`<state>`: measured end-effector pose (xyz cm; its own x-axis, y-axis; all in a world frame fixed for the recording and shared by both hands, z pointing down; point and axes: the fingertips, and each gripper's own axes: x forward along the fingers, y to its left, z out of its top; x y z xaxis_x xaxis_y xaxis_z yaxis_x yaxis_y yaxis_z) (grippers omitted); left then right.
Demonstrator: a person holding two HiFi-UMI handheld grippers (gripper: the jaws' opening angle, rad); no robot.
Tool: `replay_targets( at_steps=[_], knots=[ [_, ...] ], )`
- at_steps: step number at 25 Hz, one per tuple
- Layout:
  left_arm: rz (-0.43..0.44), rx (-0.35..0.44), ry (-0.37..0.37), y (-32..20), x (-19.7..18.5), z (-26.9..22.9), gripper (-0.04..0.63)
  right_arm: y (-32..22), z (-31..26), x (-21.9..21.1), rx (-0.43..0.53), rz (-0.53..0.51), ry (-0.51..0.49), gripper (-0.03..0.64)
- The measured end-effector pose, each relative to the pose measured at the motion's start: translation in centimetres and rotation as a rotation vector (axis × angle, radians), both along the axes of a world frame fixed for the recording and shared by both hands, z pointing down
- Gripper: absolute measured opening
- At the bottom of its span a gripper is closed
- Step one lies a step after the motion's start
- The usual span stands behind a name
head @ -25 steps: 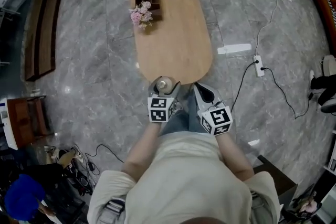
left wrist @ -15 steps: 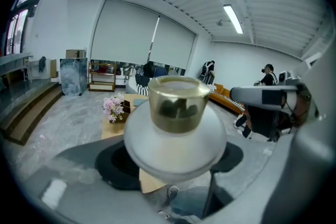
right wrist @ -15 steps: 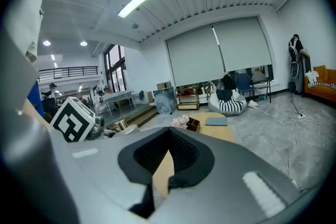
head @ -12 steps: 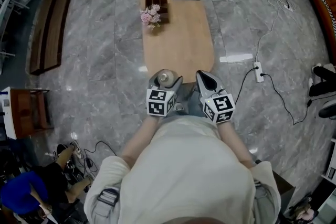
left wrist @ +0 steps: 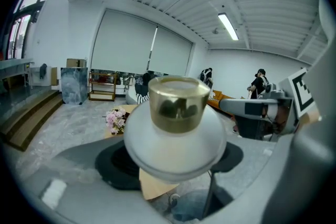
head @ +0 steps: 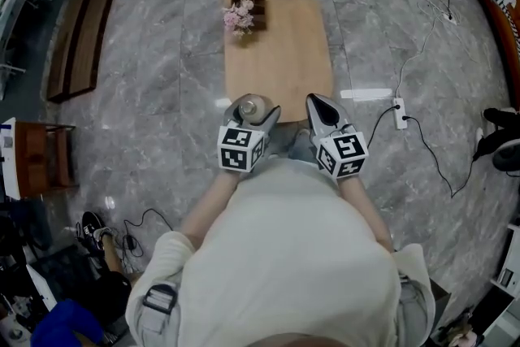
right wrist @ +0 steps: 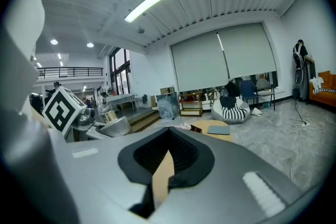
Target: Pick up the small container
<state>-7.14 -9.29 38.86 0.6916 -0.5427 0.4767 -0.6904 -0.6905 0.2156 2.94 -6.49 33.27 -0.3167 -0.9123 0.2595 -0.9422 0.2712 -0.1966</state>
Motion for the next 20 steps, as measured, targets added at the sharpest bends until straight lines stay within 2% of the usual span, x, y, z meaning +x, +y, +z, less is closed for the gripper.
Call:
replay_targets(
  at_steps=[3,7,20],
  knots=[
    [-0.013,0.008,0.001,-0.16,-0.34,-0.26,0.345,-0.15,0.08,-0.18,0.007,-0.003,0.006,-0.003],
    [-0.020,0.010,-0.001,-0.07,-0.76,-0.15,0.345,-0.27,0.22,-0.47,0.009,-0.008,0.061,-0.003],
    [-0.027,-0.014,0.012,-0.18,-0.94,0.50,0.345,0.08,0.61,-0.95,-0.008,-0.015,0.062,-0.003]
  ],
)
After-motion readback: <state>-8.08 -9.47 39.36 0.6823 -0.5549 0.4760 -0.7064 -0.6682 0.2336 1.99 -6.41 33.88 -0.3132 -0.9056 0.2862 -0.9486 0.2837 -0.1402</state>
